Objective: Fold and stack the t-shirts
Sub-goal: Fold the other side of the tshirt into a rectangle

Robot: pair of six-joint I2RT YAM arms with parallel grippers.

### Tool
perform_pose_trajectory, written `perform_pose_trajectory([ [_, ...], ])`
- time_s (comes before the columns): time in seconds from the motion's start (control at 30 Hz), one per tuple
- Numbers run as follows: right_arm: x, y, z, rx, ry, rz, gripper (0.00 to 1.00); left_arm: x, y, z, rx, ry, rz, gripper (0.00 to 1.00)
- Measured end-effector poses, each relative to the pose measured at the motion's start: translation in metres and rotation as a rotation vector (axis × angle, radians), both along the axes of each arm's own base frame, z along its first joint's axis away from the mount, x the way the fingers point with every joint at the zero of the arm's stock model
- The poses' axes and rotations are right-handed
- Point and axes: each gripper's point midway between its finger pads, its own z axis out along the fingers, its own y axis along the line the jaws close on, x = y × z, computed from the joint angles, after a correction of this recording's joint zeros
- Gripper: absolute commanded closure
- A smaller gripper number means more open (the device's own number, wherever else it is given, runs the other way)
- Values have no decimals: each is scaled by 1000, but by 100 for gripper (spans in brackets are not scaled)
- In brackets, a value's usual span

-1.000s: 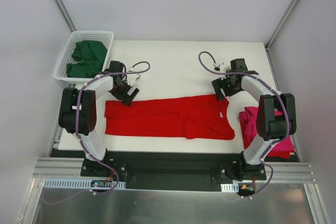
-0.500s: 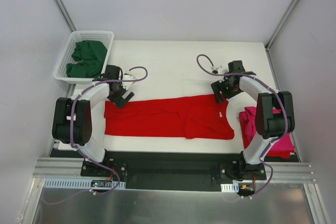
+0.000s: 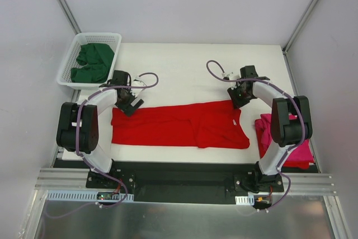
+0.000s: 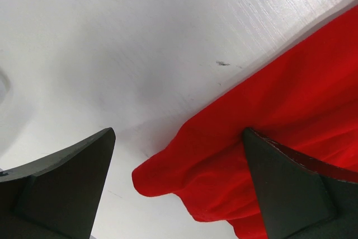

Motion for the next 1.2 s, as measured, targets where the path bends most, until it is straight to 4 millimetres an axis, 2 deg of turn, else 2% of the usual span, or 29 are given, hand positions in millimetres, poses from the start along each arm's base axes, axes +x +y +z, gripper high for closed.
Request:
perform_pose_trajectory([
  [0.1, 0, 0, 0, -1, -1, 1, 84, 1, -1, -1, -2, -6, -5, 1],
  [0.23, 0, 0, 0, -1, 0, 1, 84, 5, -3, 0, -11, -21, -20, 11],
  [0.27, 0, 0, 0, -1, -1, 1, 83, 5, -4, 0, -13, -25, -25, 33],
  [0.3, 0, 0, 0, -2, -1, 1, 83, 6, -4, 0, -14, -27, -26, 47],
  [0.4, 0, -1, 0, -5, -1, 3, 83, 8, -6, -3, -21, -31, -33, 100],
  [0.57, -1, -3, -2, -16, 1, 8, 84, 9, -7, -10, -11, -21, -56, 100],
  [0.97, 0, -12, -4, -70, -15, -3, 99, 14, -8, -10, -10, -38, -58, 100],
  [1.2, 5, -21, 2, -120, -52, -25, 99, 19, -9, -8, -5, -81, -59, 100],
])
